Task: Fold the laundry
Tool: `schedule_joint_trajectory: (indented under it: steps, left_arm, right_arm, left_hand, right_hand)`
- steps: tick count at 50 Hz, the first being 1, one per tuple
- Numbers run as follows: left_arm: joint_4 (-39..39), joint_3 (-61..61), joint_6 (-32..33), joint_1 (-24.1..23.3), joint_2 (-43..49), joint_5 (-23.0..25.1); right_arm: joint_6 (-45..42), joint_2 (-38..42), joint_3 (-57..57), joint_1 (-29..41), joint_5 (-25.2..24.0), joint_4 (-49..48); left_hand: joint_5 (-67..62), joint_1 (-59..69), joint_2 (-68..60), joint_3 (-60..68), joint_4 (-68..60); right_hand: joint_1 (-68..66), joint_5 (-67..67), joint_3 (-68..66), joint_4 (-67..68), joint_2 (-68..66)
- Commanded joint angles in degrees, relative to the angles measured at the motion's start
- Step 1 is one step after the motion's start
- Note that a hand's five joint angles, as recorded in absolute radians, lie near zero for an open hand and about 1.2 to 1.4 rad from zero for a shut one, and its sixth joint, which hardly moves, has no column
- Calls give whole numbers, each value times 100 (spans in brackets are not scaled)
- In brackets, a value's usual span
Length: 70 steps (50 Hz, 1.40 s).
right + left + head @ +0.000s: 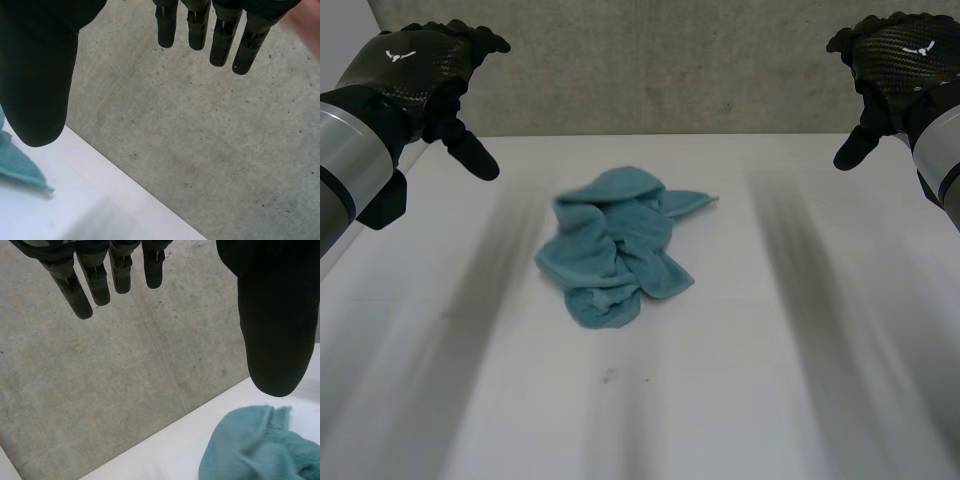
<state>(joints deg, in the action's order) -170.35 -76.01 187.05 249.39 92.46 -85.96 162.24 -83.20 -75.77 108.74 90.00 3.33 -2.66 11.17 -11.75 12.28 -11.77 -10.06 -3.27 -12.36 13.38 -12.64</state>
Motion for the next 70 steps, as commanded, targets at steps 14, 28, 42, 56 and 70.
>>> schedule_joint_trajectory:
  steps: [14,28,42,56,70]
  left_arm:
    - [11,297,-1,521,1106,-52]
    - [20,402,-1140,638,2547,288]
    - [-630,657,-2568,444,3594,704]
    - [-938,420,-2559,180,2946,861]
    - [-886,-572,-1286,101,388,993]
  right_arm:
    - [62,751,88,-28,-500,63]
    - [660,2123,484,-63,-1010,54]
    - [712,2607,572,-54,-1002,28]
    - [2452,2976,1265,-28,-1098,-131]
    - [4350,4082,3110,-11,-2170,159]
  left_hand:
    - [-344,493,-435,381,-432]
    - [-832,981,-923,869,-920]
    - [-2374,2523,-2465,2411,-2462]
    - [-6734,6883,-6825,6772,-6823]
    - [-6734,6883,-6825,6772,-6823]
  right_hand:
    - [6,327,236,-338,264]
    - [6,327,236,-338,264]
    - [6,327,236,-338,264]
    - [6,327,236,-338,264]
    - [6,327,236,-338,264]
